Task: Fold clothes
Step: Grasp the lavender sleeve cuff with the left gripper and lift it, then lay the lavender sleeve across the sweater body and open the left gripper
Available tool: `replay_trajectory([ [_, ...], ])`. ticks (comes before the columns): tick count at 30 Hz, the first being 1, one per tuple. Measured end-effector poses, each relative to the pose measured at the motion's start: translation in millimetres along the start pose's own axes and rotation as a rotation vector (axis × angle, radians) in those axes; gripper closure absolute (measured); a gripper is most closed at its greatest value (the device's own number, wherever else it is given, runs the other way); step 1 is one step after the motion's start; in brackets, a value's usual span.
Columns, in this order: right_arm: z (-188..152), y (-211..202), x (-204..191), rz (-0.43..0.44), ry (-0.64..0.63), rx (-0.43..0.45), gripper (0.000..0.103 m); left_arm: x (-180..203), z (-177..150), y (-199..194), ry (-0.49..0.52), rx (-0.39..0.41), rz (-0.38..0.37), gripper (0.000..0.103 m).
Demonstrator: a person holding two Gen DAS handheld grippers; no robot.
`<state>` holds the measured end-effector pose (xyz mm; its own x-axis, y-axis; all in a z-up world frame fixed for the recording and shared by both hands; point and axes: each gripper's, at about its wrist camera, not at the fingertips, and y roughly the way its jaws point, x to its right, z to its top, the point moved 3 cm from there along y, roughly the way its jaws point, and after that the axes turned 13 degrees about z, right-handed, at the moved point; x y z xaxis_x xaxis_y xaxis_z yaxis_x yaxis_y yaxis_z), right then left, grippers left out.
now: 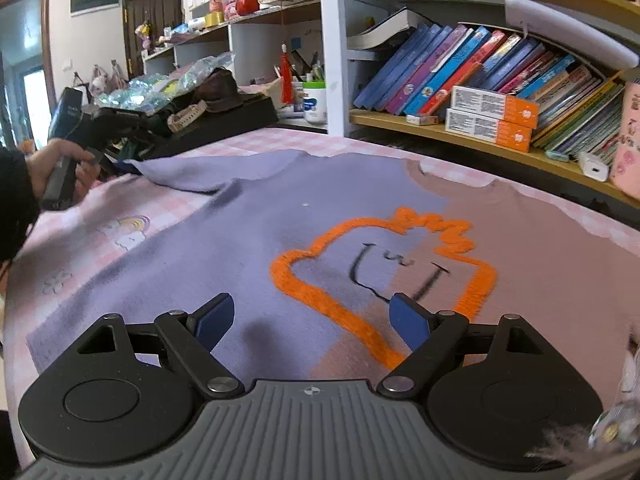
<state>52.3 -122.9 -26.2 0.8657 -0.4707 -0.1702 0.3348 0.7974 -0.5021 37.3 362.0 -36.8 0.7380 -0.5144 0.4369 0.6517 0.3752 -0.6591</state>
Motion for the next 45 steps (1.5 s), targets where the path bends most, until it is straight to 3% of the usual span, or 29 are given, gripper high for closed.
replay_trajectory([
  [2,-4,-6,2,-0.037,-0.008,-0.009,0.019,-3,1,1,-0.003,0.009,0.013,0.046],
  [5,-15,-19,6,-0.100,-0.011,-0.028,0.019,-10,1,2,-0.027,0.021,0.037,0.068],
  [7,-24,-31,9,-0.115,0.014,-0.033,0.019,-16,1,2,-0.043,0.025,0.052,0.089],
  [9,-31,-44,9,-0.120,0.039,-0.028,0.019,-18,0,3,-0.027,0.034,0.069,0.097],
  [12,-39,-60,7,-0.134,0.057,-0.020,0.017,-5,0,-3,0.031,0.066,0.086,0.100],
  [14,-44,-68,7,-0.146,0.077,-0.010,0.016,12,1,-16,0.066,0.098,0.050,0.100],
  [21,-63,-88,13,-0.244,0.153,-0.016,0.016,126,-10,-80,0.252,0.148,-0.238,0.100],
  [24,-67,-95,11,-0.244,0.166,0.000,0.015,181,-27,-99,0.319,0.138,-0.355,0.100],
  [30,-67,-92,10,-0.251,0.152,-0.012,0.013,279,-75,-112,0.360,0.081,-0.499,0.100],
  [37,-66,-92,14,-0.236,0.166,0.001,0.013,347,-132,-105,0.399,-0.008,-0.543,0.100],
  [45,-66,-98,19,-0.202,0.204,0.039,0.013,359,-198,-73,0.388,-0.143,-0.521,0.100],
])
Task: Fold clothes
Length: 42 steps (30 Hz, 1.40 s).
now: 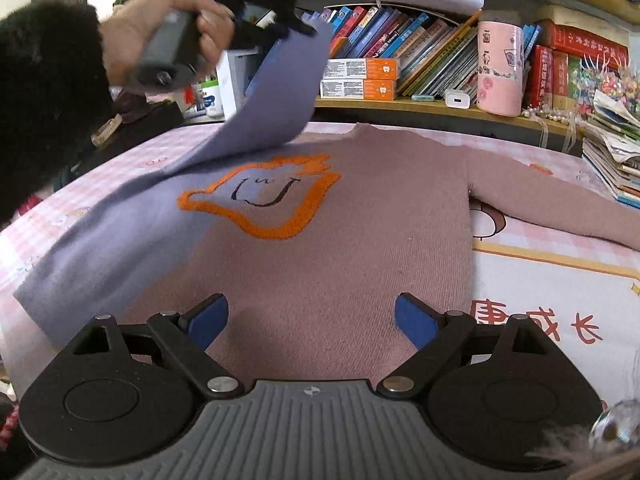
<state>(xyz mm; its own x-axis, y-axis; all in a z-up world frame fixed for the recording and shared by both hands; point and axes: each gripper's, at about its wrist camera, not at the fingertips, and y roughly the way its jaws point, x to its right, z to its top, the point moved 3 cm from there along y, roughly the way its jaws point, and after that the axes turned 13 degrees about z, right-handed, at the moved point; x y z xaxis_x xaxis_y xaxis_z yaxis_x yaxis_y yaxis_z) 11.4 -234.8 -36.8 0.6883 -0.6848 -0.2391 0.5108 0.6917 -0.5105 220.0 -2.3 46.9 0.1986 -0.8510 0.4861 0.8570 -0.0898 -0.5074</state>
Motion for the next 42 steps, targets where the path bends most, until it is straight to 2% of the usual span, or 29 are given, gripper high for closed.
replay_trajectory([
  [5,0,0,0,0.000,-0.003,0.000,0.013,10,-32,20,0.024,-0.075,0.010,0.098],
  [8,0,-1,0,0.004,0.001,0.003,0.013,16,-40,26,0.034,-0.144,-0.005,0.087],
  [10,0,-1,0,0.006,0.003,0.004,0.013,19,-37,20,0.052,-0.172,-0.034,0.072],
  [14,0,0,0,0.004,-0.001,0.002,0.013,15,-22,-26,0.178,-0.122,-0.090,0.055],
  [15,-1,0,0,0.003,-0.002,0.001,0.013,11,-19,-40,0.218,-0.105,-0.092,0.045],
  [16,-1,0,0,0.003,-0.002,0.001,0.013,6,-16,-55,0.260,-0.090,-0.082,0.040],
  [19,-1,0,-1,-0.001,-0.006,-0.002,0.013,-27,-22,-95,0.361,-0.069,-0.007,0.033],
  [24,-1,3,-5,-0.032,-0.031,-0.016,0.013,-111,-55,-139,0.387,-0.155,0.143,0.033],
  [28,-2,3,-4,-0.049,-0.030,-0.016,0.014,-155,-80,-173,0.437,-0.127,0.241,0.034],
  [31,-3,-1,-4,-0.074,-0.019,-0.012,0.015,-169,-93,-191,0.474,-0.107,0.237,0.034],
  [35,-7,-15,-12,-0.120,-0.034,-0.030,0.020,-177,-105,-200,0.488,-0.094,0.190,0.035],
  [36,-7,-20,-13,-0.135,-0.040,-0.033,0.021,-178,-107,-201,0.478,-0.090,0.174,0.041],
  [37,-7,-26,-12,-0.159,-0.040,-0.035,0.021,-181,-108,-200,0.457,-0.086,0.154,0.056],
  [39,-8,-40,-8,-0.207,-0.040,-0.040,0.021,-186,-109,-200,0.418,-0.078,0.123,0.069],
  [42,-10,-60,3,-0.256,0.001,-0.028,0.021,-196,-112,-195,0.376,-0.070,0.137,0.070],
])
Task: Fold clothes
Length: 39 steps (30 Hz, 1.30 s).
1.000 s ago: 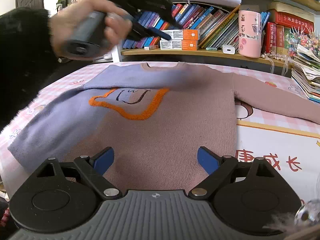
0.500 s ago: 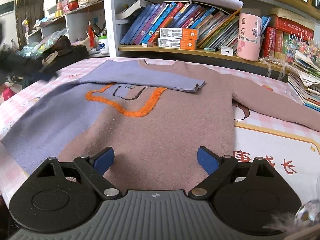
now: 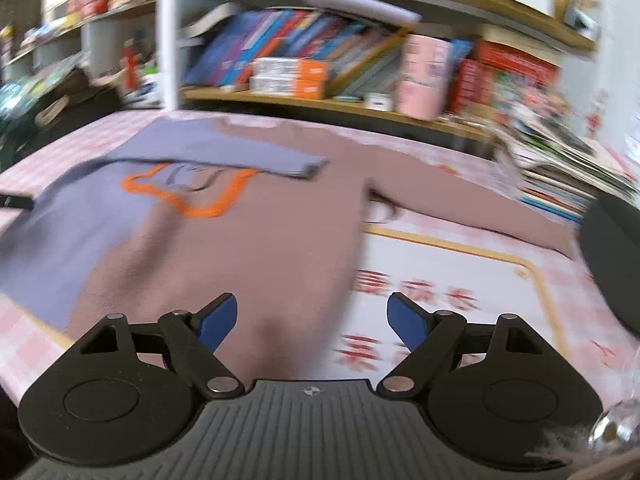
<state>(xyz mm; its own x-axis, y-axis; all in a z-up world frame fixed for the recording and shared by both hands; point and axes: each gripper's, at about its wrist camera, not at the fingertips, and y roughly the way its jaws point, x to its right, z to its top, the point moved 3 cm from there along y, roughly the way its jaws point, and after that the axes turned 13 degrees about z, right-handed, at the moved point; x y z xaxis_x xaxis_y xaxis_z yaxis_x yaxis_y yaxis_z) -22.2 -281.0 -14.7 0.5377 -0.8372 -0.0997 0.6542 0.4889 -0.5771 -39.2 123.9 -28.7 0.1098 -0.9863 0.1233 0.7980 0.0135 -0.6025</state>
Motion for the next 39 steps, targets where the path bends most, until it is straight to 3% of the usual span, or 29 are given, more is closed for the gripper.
replay_trajectory([
  [6,-4,-18,28,0.031,0.165,0.030,0.038,0,-6,5,-0.005,0.010,0.003,0.068],
  [10,-8,-11,29,0.059,0.200,0.013,0.054,-4,-12,3,-0.036,0.029,-0.017,0.070],
  [11,-9,-8,29,0.061,0.206,0.001,0.060,-5,-13,3,-0.040,0.032,-0.019,0.072],
  [14,-14,1,29,0.096,0.232,-0.014,0.073,-9,-15,4,-0.071,0.026,-0.040,0.097],
  [17,-16,4,23,0.138,0.220,-0.023,0.087,-22,-19,4,-0.187,0.027,-0.144,0.099],
  [33,0,31,-43,0.217,0.065,-0.065,0.091,-66,-13,-5,-0.220,0.067,-0.026,0.099],
  [39,-2,25,-33,0.222,0.100,-0.051,0.090,-66,-13,-4,-0.190,0.063,0.018,0.096],
])
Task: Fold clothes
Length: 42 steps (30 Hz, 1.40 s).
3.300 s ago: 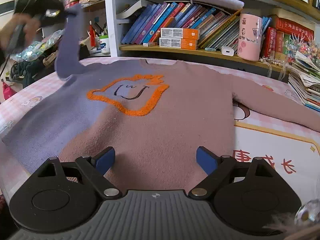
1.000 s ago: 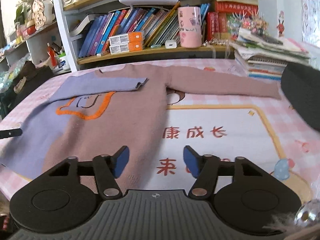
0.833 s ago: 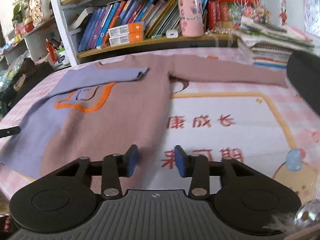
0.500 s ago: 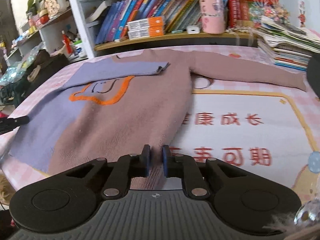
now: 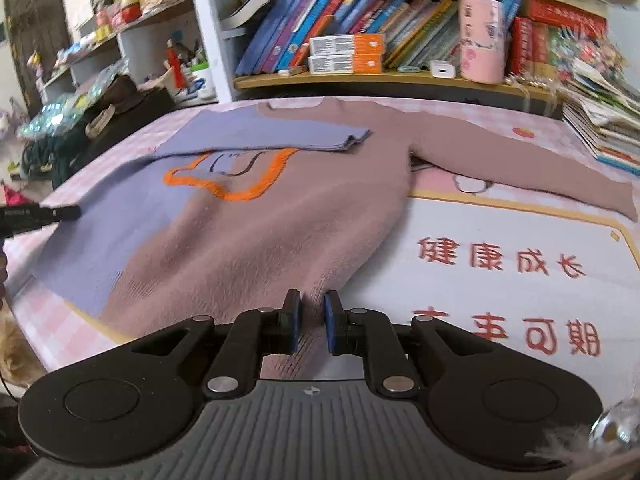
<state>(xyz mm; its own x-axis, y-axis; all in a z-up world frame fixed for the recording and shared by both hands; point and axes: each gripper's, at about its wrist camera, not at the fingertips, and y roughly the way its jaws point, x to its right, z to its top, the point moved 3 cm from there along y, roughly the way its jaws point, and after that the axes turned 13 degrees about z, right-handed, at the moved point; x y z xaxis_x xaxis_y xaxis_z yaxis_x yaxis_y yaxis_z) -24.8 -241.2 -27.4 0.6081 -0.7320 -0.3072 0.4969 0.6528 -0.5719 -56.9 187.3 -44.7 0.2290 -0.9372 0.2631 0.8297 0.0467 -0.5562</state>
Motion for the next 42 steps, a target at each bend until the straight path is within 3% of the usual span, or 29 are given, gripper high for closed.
replay_trajectory([
  [6,10,-31,42,-0.082,0.090,0.090,0.082,4,6,-16,0.047,0.059,0.093,0.093],
  [8,17,-42,66,-0.121,0.133,0.128,0.074,12,10,-27,0.079,0.090,0.098,0.087],
  [12,39,-55,135,-0.297,0.206,0.148,0.069,36,10,-37,0.158,0.129,0.052,0.039],
  [13,44,-57,152,-0.332,0.225,0.145,0.066,43,8,-36,0.181,0.128,0.035,0.032],
  [17,66,-56,226,-0.464,0.323,0.110,0.060,68,-2,-24,0.242,0.084,-0.011,0.021],
  [21,77,-55,270,-0.473,0.466,0.167,0.048,82,-11,-16,0.281,0.049,-0.020,0.012],
  [28,83,-31,297,-0.546,0.466,0.109,0.048,85,-18,-9,0.299,0.037,-0.006,0.009],
  [31,85,-21,295,-0.573,0.421,0.094,0.051,84,-19,-6,0.295,0.028,0.005,0.008],
  [33,87,-18,292,-0.560,0.401,0.092,0.065,84,-21,-5,0.297,0.025,0.007,0.008],
  [34,88,-17,290,-0.553,0.390,0.092,0.083,84,-20,-5,0.300,0.027,0.007,0.008],
  [35,89,-16,289,-0.524,0.402,0.098,0.092,85,-20,-5,0.304,0.029,0.008,0.008],
  [40,108,-16,270,-0.508,0.387,0.101,0.093,88,-21,-6,0.334,0.040,0.029,0.007],
  [42,124,-20,250,-0.459,0.355,0.140,0.093,90,-22,-8,0.345,0.049,0.021,0.007],
])
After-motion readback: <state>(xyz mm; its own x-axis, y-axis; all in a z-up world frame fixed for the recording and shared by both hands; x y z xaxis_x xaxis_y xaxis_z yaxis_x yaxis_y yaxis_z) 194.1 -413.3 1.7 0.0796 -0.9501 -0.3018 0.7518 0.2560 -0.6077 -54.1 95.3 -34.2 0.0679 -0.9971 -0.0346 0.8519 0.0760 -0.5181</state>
